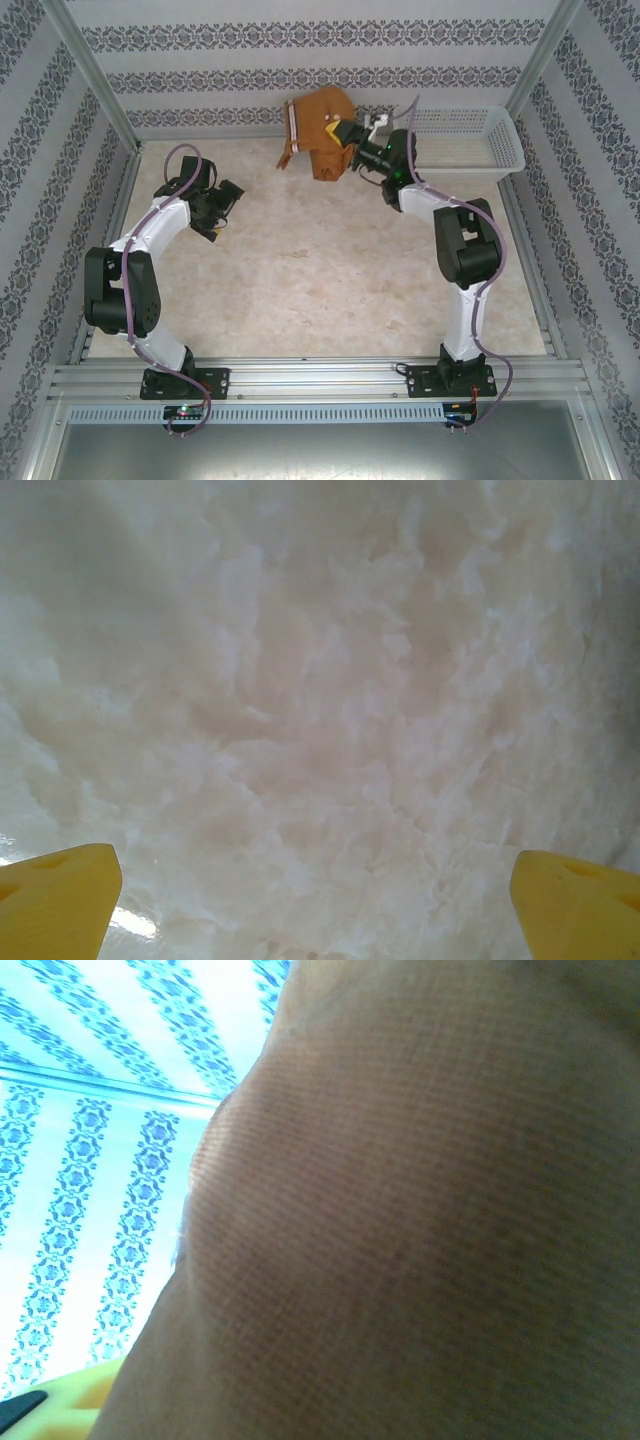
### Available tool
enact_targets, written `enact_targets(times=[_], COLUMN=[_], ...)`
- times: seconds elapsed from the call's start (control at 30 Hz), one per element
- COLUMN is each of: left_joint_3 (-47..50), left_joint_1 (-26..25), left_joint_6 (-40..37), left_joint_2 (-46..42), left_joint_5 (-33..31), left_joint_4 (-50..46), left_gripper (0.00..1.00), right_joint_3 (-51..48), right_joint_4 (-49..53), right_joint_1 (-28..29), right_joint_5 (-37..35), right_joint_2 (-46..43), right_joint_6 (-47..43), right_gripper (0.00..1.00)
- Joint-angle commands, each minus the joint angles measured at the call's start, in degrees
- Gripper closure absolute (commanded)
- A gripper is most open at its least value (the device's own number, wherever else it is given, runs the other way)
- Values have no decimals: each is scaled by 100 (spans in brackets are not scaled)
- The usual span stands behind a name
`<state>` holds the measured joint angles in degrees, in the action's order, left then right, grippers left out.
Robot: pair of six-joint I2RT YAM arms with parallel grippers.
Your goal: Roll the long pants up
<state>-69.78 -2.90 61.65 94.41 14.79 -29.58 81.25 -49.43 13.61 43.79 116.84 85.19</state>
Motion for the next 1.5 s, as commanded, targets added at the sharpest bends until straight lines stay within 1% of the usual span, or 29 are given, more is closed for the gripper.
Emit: enact_targets(times=[0.0, 0.1, 0.23, 0.3, 0.43, 0.6, 0.73, 0.8, 0.87, 0.97, 1.07, 1.3, 1.47], left_joint_3=[-293, -480, -774, -902, -1161, -1378, -1528, -1596, -1677, -1861, -2248, -3200, -3602], left_joint_1=[18, 19, 17, 17, 22, 19, 17, 17, 17, 19, 17, 26, 35], left_joint_6=[-135, -175, -207, -205, -240, -344, -442, -477, -492, -524, -604, -687, -718], left_joint_2=[152, 305, 584, 718, 991, 1125, 1190, 1246, 1314, 1474, 1787, 2613, 3005], left_joint_5=[84, 98, 197, 260, 442, 507, 537, 573, 617, 674, 692, 724, 734], left_joint_4=[-158, -217, -286, -285, -313, -438, -622, -709, -792, -874, -1079, -1405, -1486], left_gripper=[0, 0, 0, 0, 0, 0, 0, 0, 1, 1, 1, 2, 3], right_joint_3=[410, 292, 335, 332, 86, -288, -644, -675, -584, -346, 76, 1394, 2279], right_joint_4=[118, 1114, 3039, 3496, 3631, 3583, 3176, 3084, 3134, 3110, 3139, 3104, 3098], right_joint_1=[-315, -577, -706, -740, -988, -1382, -1792, -1935, -2064, -2191, -2268, -2299, -2237], right_joint_5=[-98, -358, -1056, -1441, -2033, -2869, -3366, -3552, -3720, -3745, -3762, -3720, -3812], right_joint_2=[-843, -1414, -2228, -2511, -2792, -2855, -2791, -2742, -2627, -2367, -1908, -404, 692], right_joint_6=[-689, -1389, -2831, -3171, -3071, -2887, -2368, -2322, -2326, -2292, -2258, -2130, -2056], right_gripper=[100, 100, 100, 100, 100, 100, 100, 100, 100, 100, 100, 100, 100])
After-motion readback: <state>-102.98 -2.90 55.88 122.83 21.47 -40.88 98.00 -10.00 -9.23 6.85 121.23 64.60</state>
